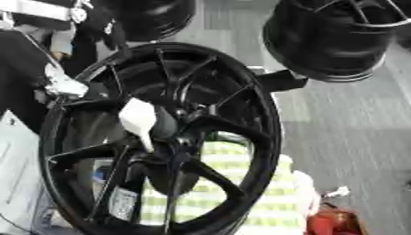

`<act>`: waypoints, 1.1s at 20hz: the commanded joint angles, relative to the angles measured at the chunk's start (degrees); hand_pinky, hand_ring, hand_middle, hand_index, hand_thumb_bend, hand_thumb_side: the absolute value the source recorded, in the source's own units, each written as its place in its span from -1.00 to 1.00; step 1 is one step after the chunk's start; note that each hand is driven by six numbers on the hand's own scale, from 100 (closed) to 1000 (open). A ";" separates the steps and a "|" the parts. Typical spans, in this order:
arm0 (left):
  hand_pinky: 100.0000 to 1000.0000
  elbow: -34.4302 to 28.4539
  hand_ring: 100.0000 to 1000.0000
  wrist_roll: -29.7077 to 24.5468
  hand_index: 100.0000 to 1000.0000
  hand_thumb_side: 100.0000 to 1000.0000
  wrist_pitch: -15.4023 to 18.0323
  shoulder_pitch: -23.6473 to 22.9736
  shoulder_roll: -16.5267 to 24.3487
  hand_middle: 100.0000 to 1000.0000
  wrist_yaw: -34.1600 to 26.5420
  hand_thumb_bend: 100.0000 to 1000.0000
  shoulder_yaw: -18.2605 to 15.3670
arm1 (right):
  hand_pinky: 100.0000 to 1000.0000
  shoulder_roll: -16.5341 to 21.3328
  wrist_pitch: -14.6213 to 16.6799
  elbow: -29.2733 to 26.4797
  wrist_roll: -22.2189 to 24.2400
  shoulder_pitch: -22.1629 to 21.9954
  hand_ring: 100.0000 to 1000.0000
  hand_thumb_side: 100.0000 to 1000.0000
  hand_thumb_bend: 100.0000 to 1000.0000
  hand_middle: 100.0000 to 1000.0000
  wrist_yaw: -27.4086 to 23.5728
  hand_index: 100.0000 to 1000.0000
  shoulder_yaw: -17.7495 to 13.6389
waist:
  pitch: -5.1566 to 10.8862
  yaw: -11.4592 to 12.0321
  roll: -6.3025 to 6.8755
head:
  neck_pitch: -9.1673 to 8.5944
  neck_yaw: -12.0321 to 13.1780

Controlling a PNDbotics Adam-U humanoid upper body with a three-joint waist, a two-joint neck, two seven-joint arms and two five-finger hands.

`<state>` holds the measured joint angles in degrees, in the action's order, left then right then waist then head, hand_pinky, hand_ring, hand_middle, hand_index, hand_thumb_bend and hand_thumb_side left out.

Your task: Pull the pin out of the wheel hub.

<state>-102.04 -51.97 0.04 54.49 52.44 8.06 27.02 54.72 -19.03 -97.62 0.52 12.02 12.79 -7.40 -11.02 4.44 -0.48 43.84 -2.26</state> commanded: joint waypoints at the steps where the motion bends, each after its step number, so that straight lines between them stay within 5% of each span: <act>1: 0.64 -0.82 0.59 0.00 0.66 -0.06 -0.15 0.64 2.16 0.52 0.40 -0.32 0.10 | 0.69 1.65 -0.03 -0.30 -0.40 0.37 0.57 0.24 -1.00 0.34 -0.33 0.44 -0.91 | 0.93 -0.08 -0.05 | 0.27 -0.07; 22: 0.62 5.05 0.58 0.00 0.69 -0.15 -1.18 3.04 -1.64 0.52 5.00 -0.11 6.78 | 0.69 1.25 -0.01 -0.31 -0.47 0.45 0.57 0.27 -1.00 0.34 -0.55 0.44 -0.62 | 1.07 -0.34 0.15 | 0.27 0.83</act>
<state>-97.50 -51.98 -0.74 56.31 50.40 12.47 34.02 54.38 -19.07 -97.62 0.31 12.03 12.45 -7.38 -10.96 4.21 -0.38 43.84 -1.67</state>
